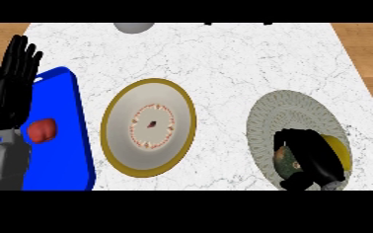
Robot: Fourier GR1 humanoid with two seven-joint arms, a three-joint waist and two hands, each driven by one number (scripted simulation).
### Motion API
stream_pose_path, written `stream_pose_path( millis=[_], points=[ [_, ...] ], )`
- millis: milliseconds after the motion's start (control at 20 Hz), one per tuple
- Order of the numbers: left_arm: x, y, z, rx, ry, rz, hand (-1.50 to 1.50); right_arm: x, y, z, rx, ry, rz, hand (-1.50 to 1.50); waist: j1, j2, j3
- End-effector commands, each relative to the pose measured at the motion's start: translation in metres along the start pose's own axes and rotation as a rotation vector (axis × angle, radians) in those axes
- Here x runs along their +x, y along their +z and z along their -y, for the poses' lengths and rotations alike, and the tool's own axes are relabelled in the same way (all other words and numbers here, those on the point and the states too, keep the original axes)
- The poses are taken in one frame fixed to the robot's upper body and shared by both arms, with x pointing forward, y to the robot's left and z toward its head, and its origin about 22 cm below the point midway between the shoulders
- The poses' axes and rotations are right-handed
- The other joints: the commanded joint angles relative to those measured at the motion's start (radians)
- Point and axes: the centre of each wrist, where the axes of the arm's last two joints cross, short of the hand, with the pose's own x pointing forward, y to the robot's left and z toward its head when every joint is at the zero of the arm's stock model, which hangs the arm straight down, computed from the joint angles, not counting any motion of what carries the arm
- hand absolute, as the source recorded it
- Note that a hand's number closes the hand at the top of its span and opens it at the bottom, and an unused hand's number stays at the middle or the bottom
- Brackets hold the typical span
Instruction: Pick the squash from the placemat and place it in the bowl
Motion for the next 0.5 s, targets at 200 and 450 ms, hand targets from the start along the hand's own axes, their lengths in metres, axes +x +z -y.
stream_pose_path(
  millis=[200,450],
  points=[
    [-0.007,0.007,-0.009,0.022,-0.018,-0.012,0.0,-0.071,0.088,-0.014,0.031,-0.005,-0.372,1.5,-0.027,-0.002,0.003],
    [-0.012,0.011,0.006,0.021,-0.009,-0.019,0.0,-0.051,0.126,0.034,-0.133,0.057,-0.412,1.5,-0.022,-0.002,0.002]
  ],
)
